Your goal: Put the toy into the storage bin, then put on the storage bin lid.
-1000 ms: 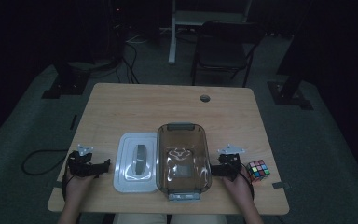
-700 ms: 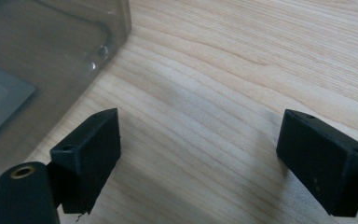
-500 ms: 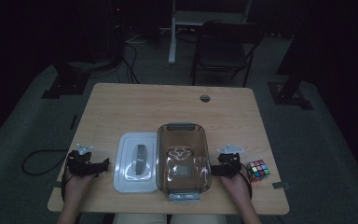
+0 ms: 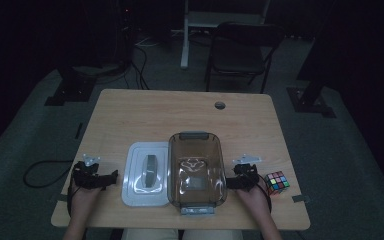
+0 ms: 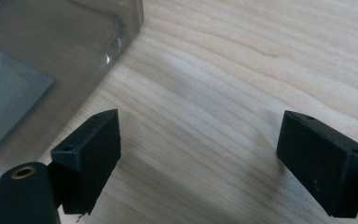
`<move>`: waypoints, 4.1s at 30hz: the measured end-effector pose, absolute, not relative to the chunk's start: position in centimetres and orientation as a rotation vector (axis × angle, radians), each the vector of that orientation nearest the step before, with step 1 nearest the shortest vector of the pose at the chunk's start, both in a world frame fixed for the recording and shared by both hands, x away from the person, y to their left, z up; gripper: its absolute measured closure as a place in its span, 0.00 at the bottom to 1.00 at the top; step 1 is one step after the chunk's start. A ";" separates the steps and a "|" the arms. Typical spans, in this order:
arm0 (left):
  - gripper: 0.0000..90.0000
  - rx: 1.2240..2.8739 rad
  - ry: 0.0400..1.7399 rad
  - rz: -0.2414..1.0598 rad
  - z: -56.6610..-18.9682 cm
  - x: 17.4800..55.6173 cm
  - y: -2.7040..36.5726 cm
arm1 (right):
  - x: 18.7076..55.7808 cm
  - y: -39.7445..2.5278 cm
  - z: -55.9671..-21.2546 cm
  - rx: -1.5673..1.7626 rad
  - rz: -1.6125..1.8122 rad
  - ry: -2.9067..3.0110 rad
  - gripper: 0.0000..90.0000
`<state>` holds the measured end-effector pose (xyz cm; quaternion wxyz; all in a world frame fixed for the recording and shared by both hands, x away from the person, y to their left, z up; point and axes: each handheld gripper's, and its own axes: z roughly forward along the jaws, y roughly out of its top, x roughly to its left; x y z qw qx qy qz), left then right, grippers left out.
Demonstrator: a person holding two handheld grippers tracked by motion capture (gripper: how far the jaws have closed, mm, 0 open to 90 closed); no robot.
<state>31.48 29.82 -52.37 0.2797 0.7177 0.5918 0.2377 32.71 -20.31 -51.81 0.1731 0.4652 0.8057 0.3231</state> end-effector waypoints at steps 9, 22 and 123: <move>0.01 1.925 1.587 0.637 -52.4 31.5 29.8 | 32.5 -20.6 -49.6 1.311 0.947 2.227 0.16; 0.01 1.924 1.587 0.637 -52.4 31.5 29.8 | 30.2 -23.2 -45.1 1.288 1.019 2.093 0.16; 0.01 1.926 1.586 0.638 -52.4 31.5 29.8 | 25.9 -23.7 -36.3 0.953 1.231 2.199 0.37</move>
